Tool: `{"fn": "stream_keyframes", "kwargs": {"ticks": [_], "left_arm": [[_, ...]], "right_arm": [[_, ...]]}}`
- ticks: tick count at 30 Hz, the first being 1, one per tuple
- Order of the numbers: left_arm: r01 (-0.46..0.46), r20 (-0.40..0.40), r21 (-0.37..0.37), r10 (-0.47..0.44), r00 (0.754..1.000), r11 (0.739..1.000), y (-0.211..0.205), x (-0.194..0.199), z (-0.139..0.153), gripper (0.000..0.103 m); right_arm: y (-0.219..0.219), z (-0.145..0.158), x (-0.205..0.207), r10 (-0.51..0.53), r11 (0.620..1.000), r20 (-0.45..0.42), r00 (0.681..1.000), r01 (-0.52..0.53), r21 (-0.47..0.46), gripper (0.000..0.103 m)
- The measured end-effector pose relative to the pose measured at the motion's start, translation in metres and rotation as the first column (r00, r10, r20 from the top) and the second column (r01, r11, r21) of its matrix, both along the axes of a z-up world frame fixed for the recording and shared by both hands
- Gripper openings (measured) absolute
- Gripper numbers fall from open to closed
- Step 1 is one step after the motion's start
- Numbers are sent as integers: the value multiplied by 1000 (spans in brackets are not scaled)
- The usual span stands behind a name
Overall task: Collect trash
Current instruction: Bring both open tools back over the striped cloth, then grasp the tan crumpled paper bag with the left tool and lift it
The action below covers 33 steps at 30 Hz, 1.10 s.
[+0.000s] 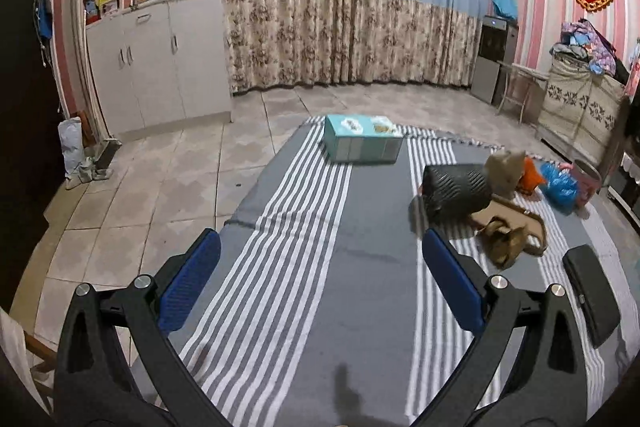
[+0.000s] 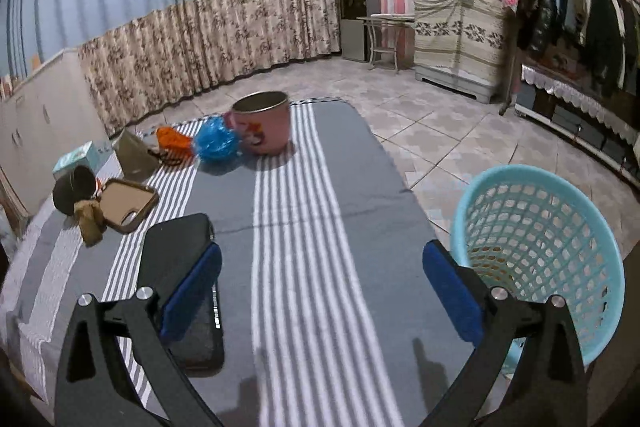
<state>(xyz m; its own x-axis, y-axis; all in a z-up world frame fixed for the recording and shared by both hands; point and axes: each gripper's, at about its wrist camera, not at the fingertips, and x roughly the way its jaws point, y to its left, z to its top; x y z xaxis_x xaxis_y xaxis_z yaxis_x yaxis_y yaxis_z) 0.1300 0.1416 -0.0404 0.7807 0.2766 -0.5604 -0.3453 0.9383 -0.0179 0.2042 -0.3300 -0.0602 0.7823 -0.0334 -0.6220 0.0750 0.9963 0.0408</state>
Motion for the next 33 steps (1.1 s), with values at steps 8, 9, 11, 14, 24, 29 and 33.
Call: {"fn": "stream_keyframes", "kwargs": {"ticks": [8, 9, 11, 14, 24, 29, 33], "left_arm": [[82, -14, -38, -83, 996, 996, -22, 34, -9, 97], [109, -16, -34, -110, 994, 993, -33, 41, -10, 97], [142, -19, -31, -143, 990, 989, -50, 52, -12, 97], [198, -36, -40, -199, 979, 979, -78, 74, -18, 97], [327, -152, -50, -331, 931, 944, -151, 131, -47, 87], [350, -219, -32, -348, 912, 936, -166, 149, -63, 65], [359, -227, -66, -364, 903, 931, -163, 148, -67, 54]], "right_arm": [[36, 3, 17, 64, 996, -6, 998, -64, -68, 98], [40, 2, 20, 70, 995, -13, 997, -71, -77, 98], [45, 2, 26, 76, 993, -21, 997, -78, -94, 98], [50, 2, 31, 82, 988, -27, 996, -84, -126, 98], [36, -4, 42, 58, 994, -53, 997, -63, -93, 98], [27, -9, 43, 42, 995, -67, 997, -47, -82, 98], [23, -10, 41, 28, 997, -71, 997, -33, -64, 98]]}}
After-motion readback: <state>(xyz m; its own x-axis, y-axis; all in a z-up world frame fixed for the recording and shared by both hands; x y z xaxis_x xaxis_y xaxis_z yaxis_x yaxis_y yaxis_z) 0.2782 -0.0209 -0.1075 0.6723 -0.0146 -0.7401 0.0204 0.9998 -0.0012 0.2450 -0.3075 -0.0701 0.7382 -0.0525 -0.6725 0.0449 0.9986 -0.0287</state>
